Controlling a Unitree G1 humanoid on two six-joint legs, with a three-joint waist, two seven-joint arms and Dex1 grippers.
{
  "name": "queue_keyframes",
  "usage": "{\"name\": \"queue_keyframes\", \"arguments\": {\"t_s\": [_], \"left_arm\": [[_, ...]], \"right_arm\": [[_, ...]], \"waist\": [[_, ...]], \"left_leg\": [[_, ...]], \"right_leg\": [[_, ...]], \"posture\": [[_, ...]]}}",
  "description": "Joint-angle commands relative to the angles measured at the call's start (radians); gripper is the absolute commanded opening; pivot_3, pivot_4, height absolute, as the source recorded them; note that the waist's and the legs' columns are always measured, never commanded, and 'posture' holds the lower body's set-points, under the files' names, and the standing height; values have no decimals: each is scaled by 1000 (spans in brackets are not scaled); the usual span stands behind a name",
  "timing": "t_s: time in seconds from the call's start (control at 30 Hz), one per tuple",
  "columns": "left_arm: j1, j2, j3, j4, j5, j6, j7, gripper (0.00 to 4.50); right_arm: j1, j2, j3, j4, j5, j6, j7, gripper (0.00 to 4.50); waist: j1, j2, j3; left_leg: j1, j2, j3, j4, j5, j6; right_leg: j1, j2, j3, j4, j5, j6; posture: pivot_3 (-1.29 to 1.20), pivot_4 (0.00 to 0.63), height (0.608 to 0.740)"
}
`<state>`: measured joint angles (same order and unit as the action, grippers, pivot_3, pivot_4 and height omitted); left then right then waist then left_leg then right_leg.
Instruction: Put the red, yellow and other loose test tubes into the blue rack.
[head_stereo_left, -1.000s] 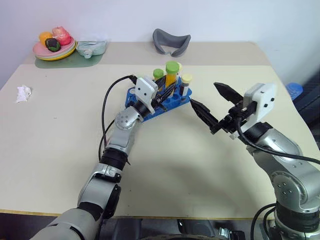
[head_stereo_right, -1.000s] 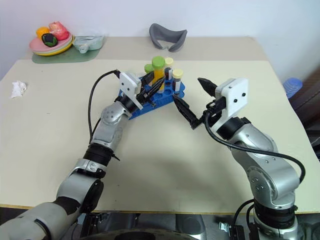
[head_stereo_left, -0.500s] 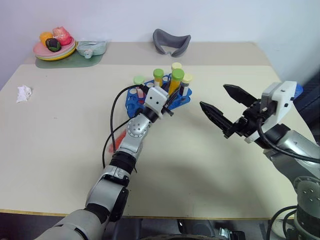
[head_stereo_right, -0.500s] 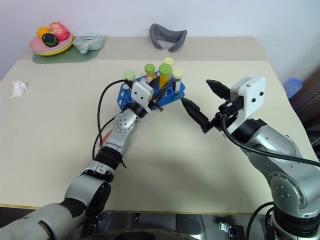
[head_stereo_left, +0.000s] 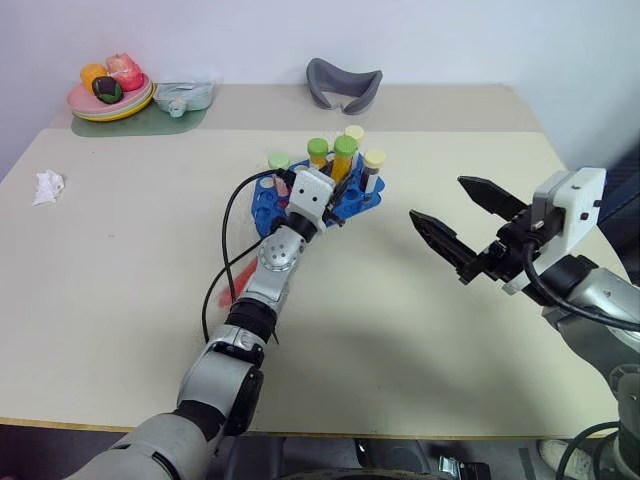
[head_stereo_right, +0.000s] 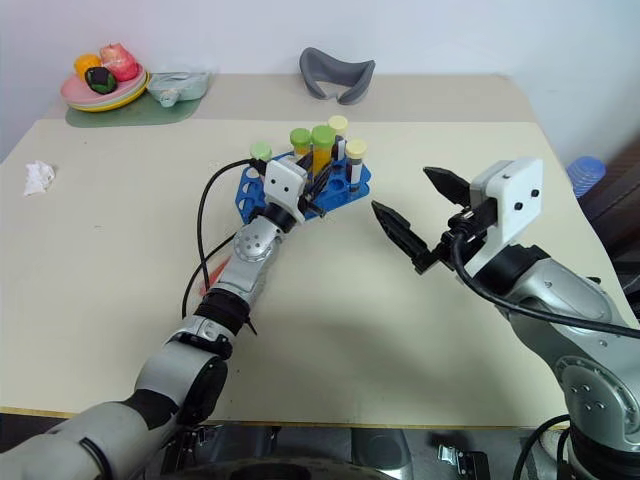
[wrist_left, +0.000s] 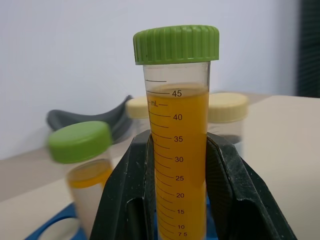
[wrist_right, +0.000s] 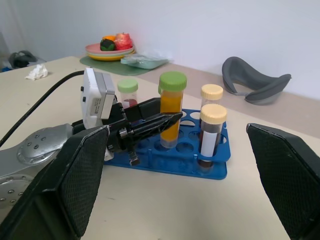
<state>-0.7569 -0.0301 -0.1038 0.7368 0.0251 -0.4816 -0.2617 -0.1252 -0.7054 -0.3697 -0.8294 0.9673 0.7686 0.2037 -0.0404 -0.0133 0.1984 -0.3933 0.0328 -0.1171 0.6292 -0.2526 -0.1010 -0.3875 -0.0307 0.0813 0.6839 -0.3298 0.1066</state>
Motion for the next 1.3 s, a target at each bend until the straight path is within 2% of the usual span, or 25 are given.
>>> {"name": "queue_keyframes", "arguments": {"t_s": [0.03, 0.23, 0.77, 1.3], "left_arm": [[33, -4, -11, -69, -14, 21, -35, 906], [99, 17, -17, -172, -3, 83, -48, 906], [55, 36, -7, -97, 40, 127, 36, 906], [89, 18, -18, -152, -7, 146, -64, 906]], "right_arm": [[-3, -13, -30, -39, 18, -24, -7, 4500], [4, -9, -25, -32, 10, -37, -3, 4500], [8, -8, -11, -26, -3, -46, 2, 4500], [168, -43, -90, -47, 16, -97, 148, 4500]], "waist": [[-1, 0, 0], [0, 0, 0], [-1, 0, 0], [2, 0, 0]], "left_leg": [[0, 0, 0, 0, 0, 0], [0, 0, 0, 0, 0, 0], [1, 0, 0, 0, 0, 0], [2, 0, 0, 0, 0, 0]], "right_leg": [[0, 0, 0, 0, 0, 0], [0, 0, 0, 0, 0, 0], [1, 0, 0, 0, 0, 0], [2, 0, 0, 0, 0, 0]], "posture": [[0, 150, 740], [0, 150, 740], [0, 150, 740], [0, 150, 740]]}}
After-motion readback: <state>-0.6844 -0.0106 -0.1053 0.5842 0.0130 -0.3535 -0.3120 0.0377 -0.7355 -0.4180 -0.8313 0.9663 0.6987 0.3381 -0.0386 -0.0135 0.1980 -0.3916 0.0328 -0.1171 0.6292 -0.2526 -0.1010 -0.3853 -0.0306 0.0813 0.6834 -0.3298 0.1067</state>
